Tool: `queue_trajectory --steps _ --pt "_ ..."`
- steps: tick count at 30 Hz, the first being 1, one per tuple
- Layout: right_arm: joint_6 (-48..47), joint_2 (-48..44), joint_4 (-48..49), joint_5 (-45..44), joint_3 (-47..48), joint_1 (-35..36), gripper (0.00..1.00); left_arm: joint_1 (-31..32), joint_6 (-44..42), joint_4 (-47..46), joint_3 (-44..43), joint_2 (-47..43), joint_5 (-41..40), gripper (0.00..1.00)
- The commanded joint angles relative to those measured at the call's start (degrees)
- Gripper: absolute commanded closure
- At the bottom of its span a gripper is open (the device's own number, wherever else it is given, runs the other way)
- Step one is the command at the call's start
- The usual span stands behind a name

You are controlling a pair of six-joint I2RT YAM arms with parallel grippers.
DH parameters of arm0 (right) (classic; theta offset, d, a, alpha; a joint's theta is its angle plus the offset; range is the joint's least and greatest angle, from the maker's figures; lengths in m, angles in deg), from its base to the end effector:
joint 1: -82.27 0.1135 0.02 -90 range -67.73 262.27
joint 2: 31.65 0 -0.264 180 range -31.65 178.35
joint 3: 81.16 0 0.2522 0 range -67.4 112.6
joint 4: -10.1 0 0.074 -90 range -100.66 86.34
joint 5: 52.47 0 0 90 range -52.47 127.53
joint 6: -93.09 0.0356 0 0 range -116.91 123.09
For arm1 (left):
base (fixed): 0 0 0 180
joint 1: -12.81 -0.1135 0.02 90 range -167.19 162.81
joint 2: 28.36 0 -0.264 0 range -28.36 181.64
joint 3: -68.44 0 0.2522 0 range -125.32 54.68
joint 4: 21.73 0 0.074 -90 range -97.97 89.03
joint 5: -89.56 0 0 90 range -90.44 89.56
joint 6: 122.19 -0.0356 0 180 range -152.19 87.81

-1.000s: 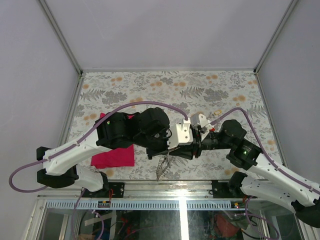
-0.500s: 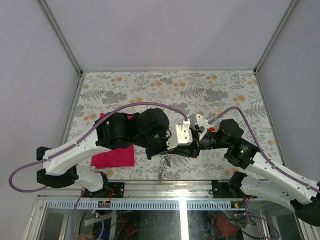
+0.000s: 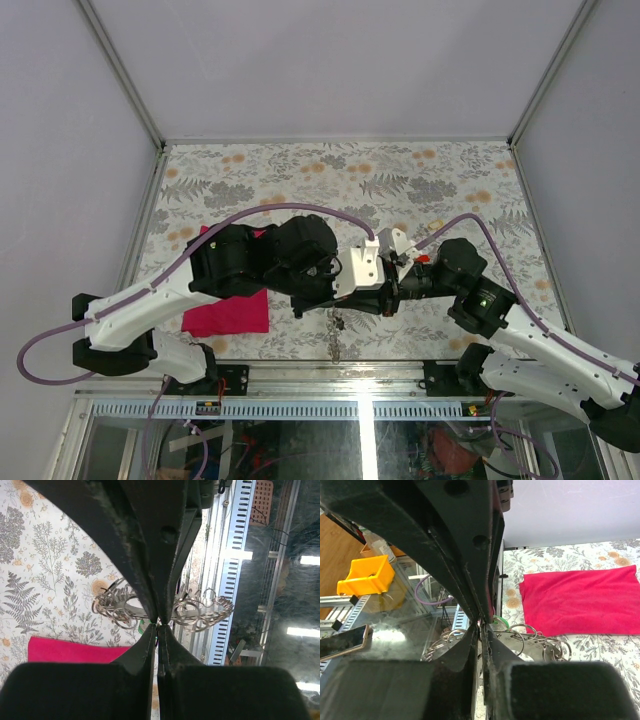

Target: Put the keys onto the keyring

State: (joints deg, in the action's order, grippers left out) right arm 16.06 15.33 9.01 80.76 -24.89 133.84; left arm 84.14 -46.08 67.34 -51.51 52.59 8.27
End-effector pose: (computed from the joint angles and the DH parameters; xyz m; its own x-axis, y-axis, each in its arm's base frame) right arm 0.0976 0.1622 0.3615 -0.1363 0.0913 -0.9865 -0.9867 -0.1013 0.1269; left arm 0.0732 -0.2334 0.4492 -0.0060 0.7591 -0.6510 0.9982 0.0434 0.0414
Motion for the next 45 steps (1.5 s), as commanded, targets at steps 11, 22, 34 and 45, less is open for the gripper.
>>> queue_trajectory --steps 11,22,34,45 --pt "-1.1 -5.3 2.1 -1.1 2.0 -0.3 1.0 0.7 0.0 -13.1 5.8 -9.0 2.4 0.75" --pt "-0.8 -5.8 -0.4 2.6 6.0 -0.2 1.0 0.7 0.9 -27.5 16.2 -19.0 6.1 0.65" --pt "0.8 -5.3 0.7 5.8 6.7 -0.3 1.0 0.7 -0.9 -31.6 18.4 -18.9 9.5 0.61" --pt "1.1 -6.6 1.0 5.7 7.2 -0.3 1.0 0.7 -0.5 -31.5 20.2 -17.3 12.9 0.59"
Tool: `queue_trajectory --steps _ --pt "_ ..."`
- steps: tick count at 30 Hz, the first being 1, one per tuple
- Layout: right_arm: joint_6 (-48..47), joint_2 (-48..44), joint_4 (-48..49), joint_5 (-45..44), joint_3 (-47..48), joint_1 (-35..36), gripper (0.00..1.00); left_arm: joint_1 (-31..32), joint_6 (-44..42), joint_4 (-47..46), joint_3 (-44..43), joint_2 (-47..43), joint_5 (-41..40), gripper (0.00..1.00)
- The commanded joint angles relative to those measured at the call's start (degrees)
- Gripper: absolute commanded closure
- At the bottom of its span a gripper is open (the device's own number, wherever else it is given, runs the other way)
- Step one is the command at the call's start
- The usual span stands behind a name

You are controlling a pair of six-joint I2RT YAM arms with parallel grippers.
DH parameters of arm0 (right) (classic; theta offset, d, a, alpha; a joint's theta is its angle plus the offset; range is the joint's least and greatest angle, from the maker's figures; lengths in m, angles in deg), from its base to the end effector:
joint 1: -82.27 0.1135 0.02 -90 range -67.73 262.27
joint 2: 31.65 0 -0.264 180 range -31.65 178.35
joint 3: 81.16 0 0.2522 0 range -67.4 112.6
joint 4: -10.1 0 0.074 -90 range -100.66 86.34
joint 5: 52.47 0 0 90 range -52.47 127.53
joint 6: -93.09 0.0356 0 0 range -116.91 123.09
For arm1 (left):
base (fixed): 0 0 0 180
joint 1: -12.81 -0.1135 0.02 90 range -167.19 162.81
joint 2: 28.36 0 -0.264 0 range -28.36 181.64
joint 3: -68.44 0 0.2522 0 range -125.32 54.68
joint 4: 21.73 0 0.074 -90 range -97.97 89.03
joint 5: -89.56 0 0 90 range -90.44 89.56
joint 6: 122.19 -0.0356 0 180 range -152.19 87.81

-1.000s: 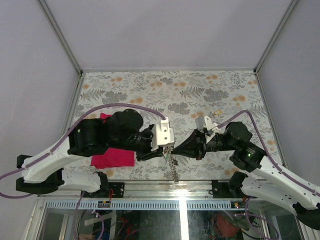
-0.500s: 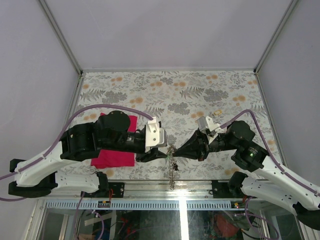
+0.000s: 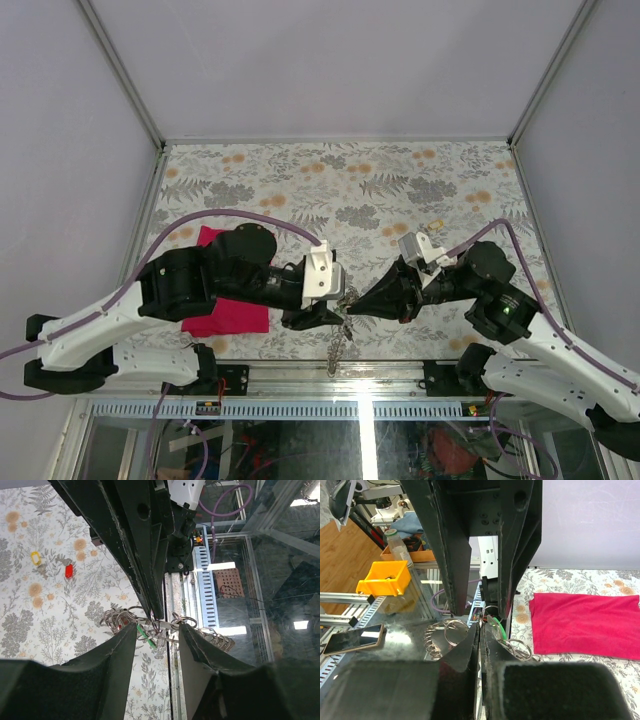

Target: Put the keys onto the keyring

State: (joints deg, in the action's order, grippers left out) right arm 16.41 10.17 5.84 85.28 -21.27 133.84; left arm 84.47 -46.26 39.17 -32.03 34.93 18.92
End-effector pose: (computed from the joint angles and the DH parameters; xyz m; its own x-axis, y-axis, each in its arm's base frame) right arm 0.0776 0.1402 0.3911 -0.0799 0.1485 -0.9857 -0.9815 -0.1844 0.0518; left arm 0.0520 -0.1943 0.4585 0.1181 0.3725 -0.9205 0.9921 -0.0843 0.0932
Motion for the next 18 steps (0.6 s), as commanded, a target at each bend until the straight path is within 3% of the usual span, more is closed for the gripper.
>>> queue_trajectory --steps 1,12,18 --pt "0.7 -1.5 4.2 1.1 3.7 -0.3 1.0 0.4 -0.2 -3.2 0.9 0.5 2.2 0.59" --pt "0.4 -2.5 3.7 0.3 4.1 -0.3 1.0 0.4 0.5 -2.4 1.4 -0.1 0.9 0.62" --pt "0.3 -2.7 3.3 -0.1 4.2 -0.3 1.0 0.4 0.6 -2.2 1.1 -0.4 0.9 0.7"
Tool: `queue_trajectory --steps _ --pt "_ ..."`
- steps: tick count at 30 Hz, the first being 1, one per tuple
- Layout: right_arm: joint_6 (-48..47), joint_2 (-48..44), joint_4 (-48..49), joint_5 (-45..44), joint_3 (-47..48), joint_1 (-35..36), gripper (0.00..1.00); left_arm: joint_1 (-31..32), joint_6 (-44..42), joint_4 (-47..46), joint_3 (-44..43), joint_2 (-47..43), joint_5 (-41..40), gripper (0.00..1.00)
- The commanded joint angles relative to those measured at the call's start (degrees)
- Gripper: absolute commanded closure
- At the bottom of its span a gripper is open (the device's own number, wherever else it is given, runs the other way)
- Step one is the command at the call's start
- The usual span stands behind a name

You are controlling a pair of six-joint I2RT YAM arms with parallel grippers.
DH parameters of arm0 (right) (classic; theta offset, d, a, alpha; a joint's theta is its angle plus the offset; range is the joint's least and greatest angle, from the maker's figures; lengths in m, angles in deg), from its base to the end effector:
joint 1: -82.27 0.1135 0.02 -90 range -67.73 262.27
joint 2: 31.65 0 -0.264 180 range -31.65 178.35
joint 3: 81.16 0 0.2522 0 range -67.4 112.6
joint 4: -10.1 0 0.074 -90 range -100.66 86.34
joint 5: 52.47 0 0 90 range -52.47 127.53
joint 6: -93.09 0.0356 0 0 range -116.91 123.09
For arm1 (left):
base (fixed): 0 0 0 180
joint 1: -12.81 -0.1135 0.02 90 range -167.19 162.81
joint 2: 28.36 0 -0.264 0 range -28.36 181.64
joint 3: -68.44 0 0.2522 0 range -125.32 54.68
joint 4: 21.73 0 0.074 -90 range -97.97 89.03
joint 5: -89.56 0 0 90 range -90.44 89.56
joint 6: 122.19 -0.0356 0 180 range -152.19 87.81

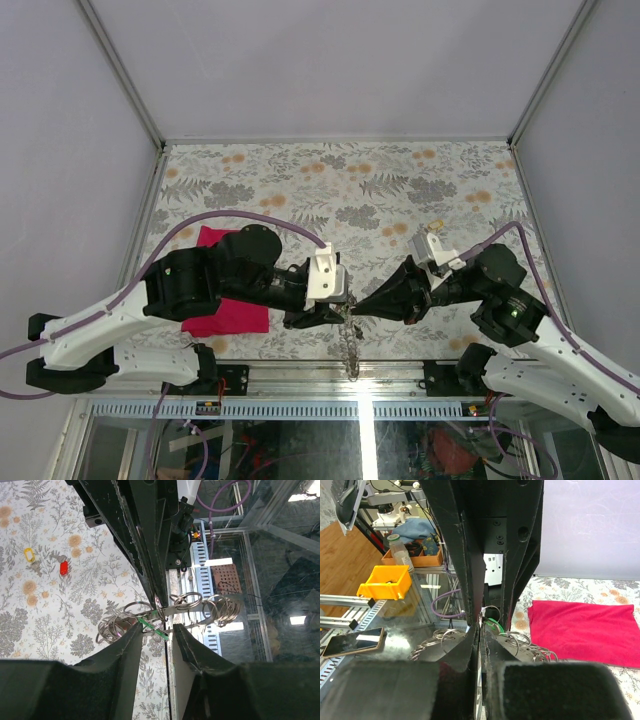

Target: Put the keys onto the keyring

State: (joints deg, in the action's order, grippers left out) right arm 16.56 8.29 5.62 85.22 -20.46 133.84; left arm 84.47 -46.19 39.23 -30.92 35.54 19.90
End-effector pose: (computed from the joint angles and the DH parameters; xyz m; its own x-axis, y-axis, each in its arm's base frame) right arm 0.0710 0.1319 0.3998 -0.0562 0.1815 -0.9818 -0.9825 -0.1851 0.0220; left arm 0.0531 -0.1996 0.4507 0.1078 0.3958 -0.9120 0.9921 -0.1015 0.0732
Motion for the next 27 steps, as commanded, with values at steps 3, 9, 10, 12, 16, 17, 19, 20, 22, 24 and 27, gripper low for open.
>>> queue_trajectory --steps 3,9,10,12,16,17,19,20,22,24,27 --pt "0.1 -0.7 3.5 0.0 3.4 -0.3 1.0 0.4 0.5 -2.3 -0.5 -1.1 0.0 0.75" --pt "0.0 -0.4 3.4 -0.3 3.2 -0.3 1.0 0.4 0.2 -3.0 -1.0 -1.4 0.2 0.81" --pt "-0.1 -0.5 3.4 -0.4 3.2 -0.2 1.0 0.4 0.2 -3.2 -0.9 -1.4 0.2 0.83" --pt "-0.2 -0.6 2.9 -1.2 3.3 -0.2 1.0 0.4 0.3 -3.4 -0.7 -1.7 -0.4 0.87" --pt "0.1 -0.7 2.7 -2.8 3.6 -0.2 1.0 0.4 0.6 -4.5 0.0 -2.2 -1.5 0.94" --pt "0.3 -0.9 3.0 -3.1 3.6 -0.3 1.0 0.4 0.7 -4.7 0.3 -2.3 -2.1 0.95" --pt "1.3 -1.2 4.3 -4.0 3.3 -0.3 1.0 0.4 1.4 -6.0 1.3 -2.8 -3.4 0.96" --pt "2.2 -1.4 5.4 -4.7 3.0 -0.3 1.0 0.4 1.7 -6.7 1.9 -3.1 -3.8 0.96" --pt "3.9 -1.7 7.6 -5.9 2.2 -0.3 1.0 0.4 2.3 -8.1 3.0 -3.6 -4.8 0.96" --pt "5.9 -2.3 10.2 -7.5 1.1 -0.2 1.0 0.4 2.9 -9.3 4.0 -4.0 -6.3 0.96" --pt "7.7 -3.0 12.1 -10.5 0.1 -0.3 1.0 0.4 3.8 -10.7 5.4 -4.3 -7.6 0.96"
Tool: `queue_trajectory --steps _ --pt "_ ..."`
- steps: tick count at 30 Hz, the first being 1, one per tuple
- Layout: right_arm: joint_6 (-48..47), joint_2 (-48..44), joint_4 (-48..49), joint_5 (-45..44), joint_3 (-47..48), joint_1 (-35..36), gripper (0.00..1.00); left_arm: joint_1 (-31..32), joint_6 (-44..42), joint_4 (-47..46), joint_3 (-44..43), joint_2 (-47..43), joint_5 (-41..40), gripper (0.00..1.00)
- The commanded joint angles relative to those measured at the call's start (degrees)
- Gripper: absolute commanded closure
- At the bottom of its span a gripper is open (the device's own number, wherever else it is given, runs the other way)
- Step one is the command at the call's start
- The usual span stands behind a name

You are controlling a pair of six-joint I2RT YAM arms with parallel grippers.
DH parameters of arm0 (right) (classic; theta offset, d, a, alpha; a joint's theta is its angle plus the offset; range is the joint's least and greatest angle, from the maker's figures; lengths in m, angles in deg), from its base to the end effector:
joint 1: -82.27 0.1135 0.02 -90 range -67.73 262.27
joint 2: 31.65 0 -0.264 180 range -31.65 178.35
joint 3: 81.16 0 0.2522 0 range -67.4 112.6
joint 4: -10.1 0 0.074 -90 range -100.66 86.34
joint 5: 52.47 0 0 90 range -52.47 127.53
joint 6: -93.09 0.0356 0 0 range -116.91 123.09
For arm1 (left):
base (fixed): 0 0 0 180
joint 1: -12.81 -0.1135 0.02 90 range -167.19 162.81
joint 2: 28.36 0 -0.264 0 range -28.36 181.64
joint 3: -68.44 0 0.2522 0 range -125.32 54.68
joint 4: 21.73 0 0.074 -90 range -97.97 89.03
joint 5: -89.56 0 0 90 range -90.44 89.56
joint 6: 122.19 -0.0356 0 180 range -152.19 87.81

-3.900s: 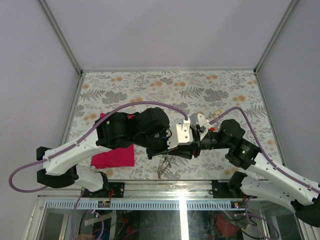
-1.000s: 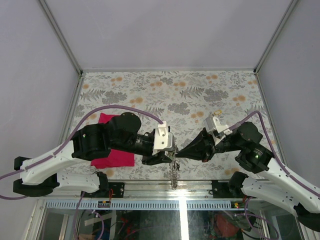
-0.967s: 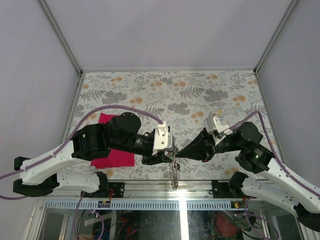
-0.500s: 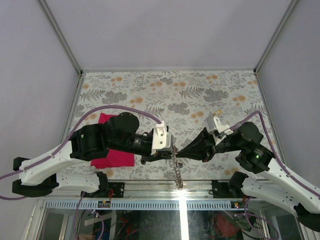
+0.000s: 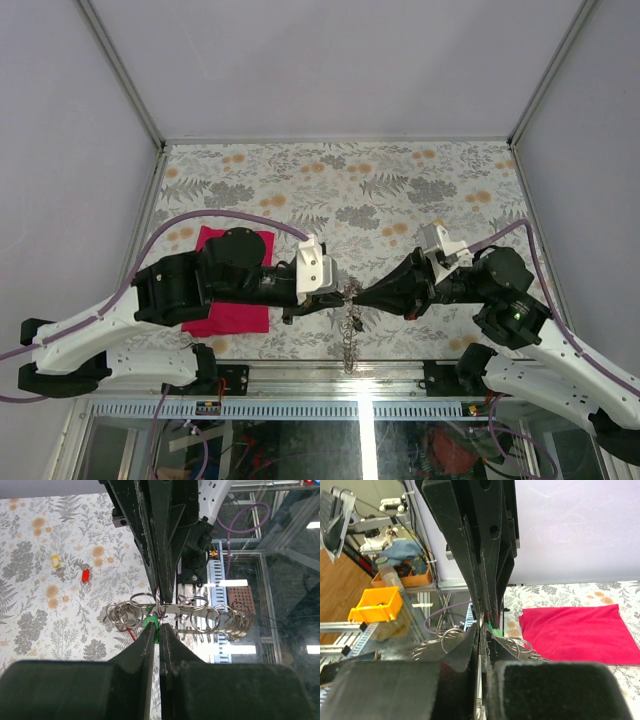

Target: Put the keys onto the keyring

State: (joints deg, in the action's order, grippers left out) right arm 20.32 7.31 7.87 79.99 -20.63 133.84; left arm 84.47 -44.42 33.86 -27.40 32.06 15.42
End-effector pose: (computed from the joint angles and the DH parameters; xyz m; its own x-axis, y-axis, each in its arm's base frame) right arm 0.0706 0.1276 0.4054 -0.0919 0.2358 -0.9674 -0.9911 -0.1155 0.0660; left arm 0.0527 -0.1899 0.4519 0.1045 0.3324 -0.9373 0.9942 -0.0115 0.1068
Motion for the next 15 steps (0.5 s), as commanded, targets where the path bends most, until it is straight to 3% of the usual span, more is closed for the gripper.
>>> queue_trajectory --steps 1,8,15 --pt "4.3 -2.2 9.9 -6.3 0.1 -0.3 1.0 0.4 2.3 -5.8 2.3 -1.0 -3.3 0.96" --pt "6.8 -3.0 11.1 -11.8 -0.8 -0.3 1.0 0.3 3.6 -8.0 3.8 -0.9 -4.6 0.9" --pt "4.9 -3.9 10.6 -10.6 -1.5 -0.2 1.0 0.4 4.0 -11.9 4.8 -3.3 -6.0 0.79"
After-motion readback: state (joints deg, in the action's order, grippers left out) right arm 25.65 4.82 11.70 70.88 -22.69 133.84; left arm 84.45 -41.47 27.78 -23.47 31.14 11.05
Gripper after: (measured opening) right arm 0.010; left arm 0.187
